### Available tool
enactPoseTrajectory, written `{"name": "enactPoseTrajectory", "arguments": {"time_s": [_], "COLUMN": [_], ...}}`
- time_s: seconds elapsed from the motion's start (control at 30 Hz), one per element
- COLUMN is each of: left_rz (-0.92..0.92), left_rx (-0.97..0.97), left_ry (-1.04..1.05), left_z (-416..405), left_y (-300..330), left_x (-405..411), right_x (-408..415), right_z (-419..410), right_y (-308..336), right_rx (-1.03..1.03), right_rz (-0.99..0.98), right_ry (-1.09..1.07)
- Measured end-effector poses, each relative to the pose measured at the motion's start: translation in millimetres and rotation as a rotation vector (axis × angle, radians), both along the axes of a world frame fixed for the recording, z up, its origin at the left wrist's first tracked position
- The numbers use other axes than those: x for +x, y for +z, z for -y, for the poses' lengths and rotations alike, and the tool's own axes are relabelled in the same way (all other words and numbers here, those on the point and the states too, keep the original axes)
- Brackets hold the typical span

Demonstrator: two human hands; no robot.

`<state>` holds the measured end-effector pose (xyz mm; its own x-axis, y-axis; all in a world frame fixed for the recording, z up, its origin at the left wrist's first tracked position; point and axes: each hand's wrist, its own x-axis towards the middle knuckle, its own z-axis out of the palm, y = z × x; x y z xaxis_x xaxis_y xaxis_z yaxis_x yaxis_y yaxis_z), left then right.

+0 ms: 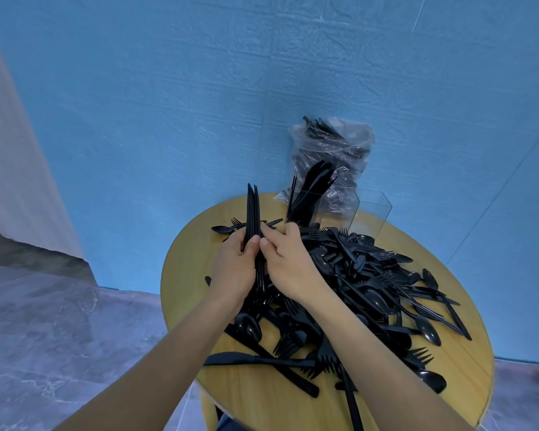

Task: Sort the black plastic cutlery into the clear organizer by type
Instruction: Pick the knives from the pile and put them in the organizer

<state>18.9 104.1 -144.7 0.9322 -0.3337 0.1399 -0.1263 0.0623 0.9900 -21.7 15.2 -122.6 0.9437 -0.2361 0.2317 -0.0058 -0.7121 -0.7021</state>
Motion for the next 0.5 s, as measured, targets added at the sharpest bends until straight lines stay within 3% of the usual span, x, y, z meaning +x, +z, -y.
{"name": "enactPoseTrajectory", "arguments": {"time_s": [0.2,0.3,0.5], "left_rz": [-0.055,-0.010,0.103], "left_rx": [-0.069,-0.011,0.079], "left_ry": [-0.031,-0.127,-0.220], "left_z": [-10,-14,-22], "left_y": [3,0,-7], "left_x": [-2,-11,-26], "right_x": [3,9,30], "right_z": [4,5,2], "right_y": [9,19,18], "right_rx": [0.229,0.264,0.143], "right_rz": [0.014,0.063,0.253], "right_ry": [0.118,-0.003,-0.135]}}
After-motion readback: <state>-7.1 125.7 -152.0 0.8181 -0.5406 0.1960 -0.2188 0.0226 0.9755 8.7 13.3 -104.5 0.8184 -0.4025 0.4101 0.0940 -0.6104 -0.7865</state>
